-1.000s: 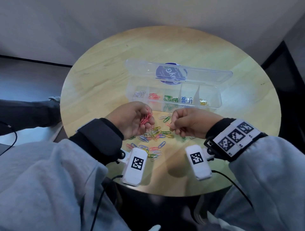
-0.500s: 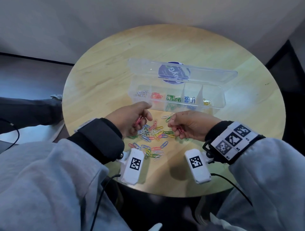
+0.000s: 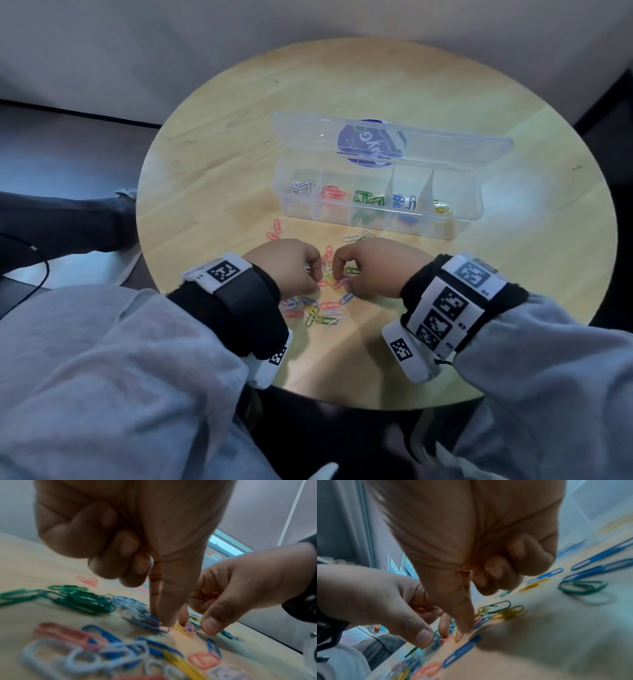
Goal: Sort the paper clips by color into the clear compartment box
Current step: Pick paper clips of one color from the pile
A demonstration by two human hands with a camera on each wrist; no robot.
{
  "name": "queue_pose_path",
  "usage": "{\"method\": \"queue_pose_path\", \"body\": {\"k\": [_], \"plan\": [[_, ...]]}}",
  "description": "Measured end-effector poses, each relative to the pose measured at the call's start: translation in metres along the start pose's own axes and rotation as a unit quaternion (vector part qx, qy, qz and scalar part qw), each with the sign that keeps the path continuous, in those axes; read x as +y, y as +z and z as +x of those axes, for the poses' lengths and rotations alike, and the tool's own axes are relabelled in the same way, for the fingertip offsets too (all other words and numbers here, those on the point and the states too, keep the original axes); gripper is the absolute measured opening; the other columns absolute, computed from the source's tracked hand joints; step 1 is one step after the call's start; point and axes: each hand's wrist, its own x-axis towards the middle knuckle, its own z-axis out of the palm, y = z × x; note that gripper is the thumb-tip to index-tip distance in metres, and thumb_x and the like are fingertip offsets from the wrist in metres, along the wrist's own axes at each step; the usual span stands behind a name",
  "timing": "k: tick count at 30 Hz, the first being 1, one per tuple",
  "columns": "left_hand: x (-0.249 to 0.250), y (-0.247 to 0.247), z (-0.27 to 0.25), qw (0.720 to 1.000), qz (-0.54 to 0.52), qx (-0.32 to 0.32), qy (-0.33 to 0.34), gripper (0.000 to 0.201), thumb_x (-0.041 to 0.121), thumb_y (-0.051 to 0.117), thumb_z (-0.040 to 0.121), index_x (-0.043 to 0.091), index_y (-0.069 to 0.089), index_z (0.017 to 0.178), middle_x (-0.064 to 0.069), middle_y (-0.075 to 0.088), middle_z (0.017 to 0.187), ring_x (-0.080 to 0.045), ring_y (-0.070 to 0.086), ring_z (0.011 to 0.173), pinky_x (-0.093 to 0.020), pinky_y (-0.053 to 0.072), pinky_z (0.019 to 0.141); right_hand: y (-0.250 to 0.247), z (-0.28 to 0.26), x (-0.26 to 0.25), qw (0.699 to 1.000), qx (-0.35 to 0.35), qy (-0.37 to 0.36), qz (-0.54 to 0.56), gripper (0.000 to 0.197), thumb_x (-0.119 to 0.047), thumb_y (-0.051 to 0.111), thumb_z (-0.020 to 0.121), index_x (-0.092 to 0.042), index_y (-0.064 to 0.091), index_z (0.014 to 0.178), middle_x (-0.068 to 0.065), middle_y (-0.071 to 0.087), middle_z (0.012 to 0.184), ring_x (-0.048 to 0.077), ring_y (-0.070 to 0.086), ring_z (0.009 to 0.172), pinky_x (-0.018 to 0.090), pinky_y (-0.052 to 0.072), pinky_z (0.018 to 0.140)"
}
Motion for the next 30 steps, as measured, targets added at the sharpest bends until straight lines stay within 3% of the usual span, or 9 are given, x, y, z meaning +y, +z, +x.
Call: {"method": "queue_pose_path", "body": {"k": [4, 8, 12, 15, 20, 24, 26, 28, 30], "plan": [[0.002, 0.007, 0.004, 1.0, 0.011, 0.004, -0.004, 0.014, 0.022, 0.069, 0.075, 0.026, 0.055, 0.076, 0.012, 0.05, 0.068, -0.013, 0.05, 0.073, -0.023, 0.034, 0.06, 0.002, -0.001, 0.001, 0.999, -0.002, -0.001, -0.038, 0.012, -0.013, 0.058, 0.083, -0.024, 0.054, 0.083, -0.011, 0.043, 0.068, 0.017, 0.047, 0.077, 0.021, 0.031, 0.05], [0.004, 0.009, 0.005, 1.0, 0.026, 0.004, -0.006, 0.017, 0.024, 0.069, 0.075, 0.026, 0.053, 0.075, 0.011, 0.05, 0.069, -0.015, 0.051, 0.076, -0.024, 0.034, 0.061, 0.0, -0.002, 0.002, 0.998, 0.001, -0.007, -0.055, 0.01, -0.014, 0.059, 0.083, -0.02, 0.061, 0.09, -0.008, 0.047, 0.072, 0.016, 0.046, 0.078, 0.02, 0.029, 0.049], [0.005, 0.009, 0.004, 1.0, 0.029, 0.0, -0.012, 0.025, 0.033, 0.071, 0.073, 0.026, 0.048, 0.069, 0.009, 0.05, 0.069, -0.016, 0.051, 0.076, -0.025, 0.036, 0.062, 0.002, -0.001, 0.0, 0.998, -0.002, -0.02, -0.052, 0.018, -0.008, 0.056, 0.08, -0.025, 0.055, 0.082, -0.011, 0.043, 0.067, 0.018, 0.047, 0.076, 0.022, 0.032, 0.051], [0.006, 0.008, 0.004, 0.999, 0.03, -0.002, -0.012, 0.025, 0.028, 0.07, 0.075, 0.025, 0.047, 0.066, 0.01, 0.049, 0.07, -0.015, 0.05, 0.076, -0.023, 0.033, 0.056, 0.003, -0.001, 0.001, 0.998, -0.004, -0.025, -0.055, 0.018, -0.007, 0.055, 0.08, -0.025, 0.055, 0.081, -0.011, 0.044, 0.066, 0.018, 0.048, 0.076, 0.024, 0.033, 0.051], [0.009, 0.01, 0.003, 1.0, 0.025, 0.003, -0.009, 0.021, 0.024, 0.068, 0.077, 0.025, 0.049, 0.067, 0.008, 0.056, 0.081, -0.015, 0.052, 0.078, -0.023, 0.035, 0.057, -0.001, -0.005, 0.005, 1.0, -0.007, -0.018, -0.018, 0.016, -0.017, 0.057, 0.083, -0.024, 0.052, 0.07, -0.009, 0.047, 0.065, 0.016, 0.048, 0.074, 0.025, 0.035, 0.054], [0.009, 0.009, 0.004, 1.0, 0.017, 0.008, 0.001, 0.012, 0.024, 0.063, 0.079, 0.025, 0.054, 0.071, 0.009, 0.053, 0.072, -0.015, 0.052, 0.077, -0.024, 0.038, 0.065, -0.011, -0.004, 0.008, 0.994, -0.011, 0.016, 0.104, 0.015, -0.016, 0.061, 0.08, -0.02, 0.055, 0.068, -0.009, 0.049, 0.058, 0.008, 0.044, 0.053, 0.022, 0.033, 0.049], [0.008, 0.005, 0.005, 1.0, -0.024, 0.008, 0.009, 0.005, 0.023, 0.059, 0.082, 0.024, 0.058, 0.078, 0.011, 0.052, 0.068, -0.016, 0.051, 0.076, -0.023, 0.038, 0.063, -0.016, -0.003, 0.011, 0.978, -0.018, 0.038, 0.203, 0.02, -0.011, 0.058, 0.082, -0.018, 0.05, 0.065, -0.001, 0.05, 0.061, 0.011, 0.043, 0.048, 0.02, 0.035, 0.045], [0.006, -0.001, 0.005, 0.996, -0.085, 0.006, 0.011, 0.006, 0.024, 0.056, 0.086, 0.02, 0.06, 0.084, 0.011, 0.052, 0.069, -0.016, 0.05, 0.074, -0.022, 0.039, 0.062, -0.018, -0.001, 0.016, 0.94, -0.02, 0.059, 0.335, 0.026, -0.002, 0.051, 0.086, -0.013, 0.045, 0.064, 0.005, 0.048, 0.061, 0.011, 0.043, 0.04, 0.017, 0.034, 0.036], [0.004, -0.006, 0.007, 0.987, -0.162, -0.009, -0.002, 0.009, 0.024, 0.055, 0.088, 0.017, 0.06, 0.084, 0.006, 0.052, 0.068, -0.016, 0.047, 0.066, -0.023, 0.044, 0.069, -0.019, 0.001, 0.02, 0.888, -0.016, 0.071, 0.453, 0.027, 0.004, 0.045, 0.087, -0.01, 0.043, 0.065, 0.009, 0.049, 0.063, 0.013, 0.043, 0.042, 0.017, 0.036, 0.033]]}}
